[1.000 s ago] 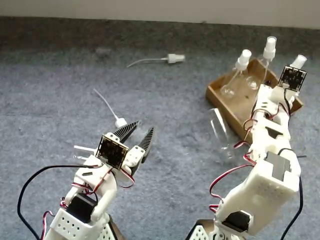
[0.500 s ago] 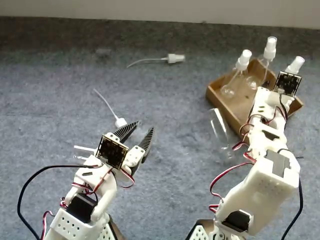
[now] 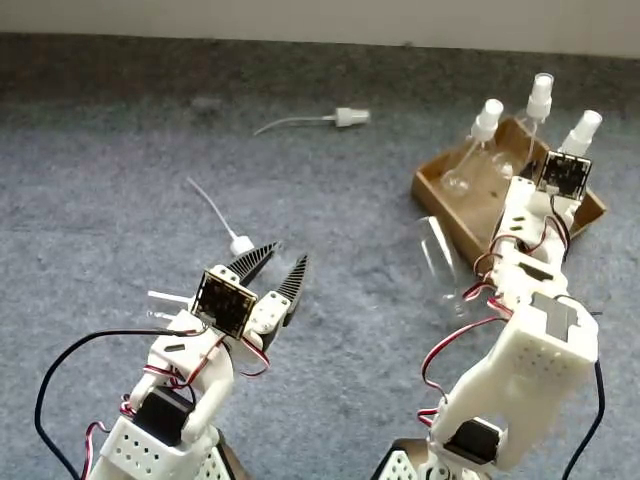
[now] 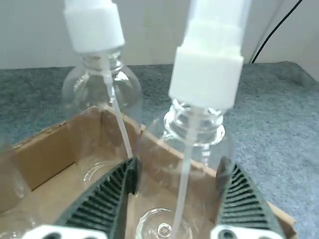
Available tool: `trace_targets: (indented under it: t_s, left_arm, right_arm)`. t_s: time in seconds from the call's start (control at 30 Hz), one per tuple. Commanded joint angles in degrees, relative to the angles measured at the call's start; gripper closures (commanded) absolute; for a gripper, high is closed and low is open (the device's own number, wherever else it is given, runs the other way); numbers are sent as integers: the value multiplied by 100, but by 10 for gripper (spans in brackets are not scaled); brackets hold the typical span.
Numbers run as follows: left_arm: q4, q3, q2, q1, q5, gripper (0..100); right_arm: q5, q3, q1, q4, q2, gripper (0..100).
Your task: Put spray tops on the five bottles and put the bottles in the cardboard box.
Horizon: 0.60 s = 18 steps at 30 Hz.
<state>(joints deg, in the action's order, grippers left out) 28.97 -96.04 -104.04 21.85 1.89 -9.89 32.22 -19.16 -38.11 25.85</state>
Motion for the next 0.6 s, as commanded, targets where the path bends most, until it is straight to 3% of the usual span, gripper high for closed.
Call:
trace_targets:
  t_s: [0.0, 0.57]
  left_arm:
    - [35, -101, -75, -84, 26, 905]
    - [35, -101, -75, -84, 26, 905]
  right_arm:
    - [-62, -57, -57, -66, -40, 821]
    - [-62, -40, -22, -66, -48, 729]
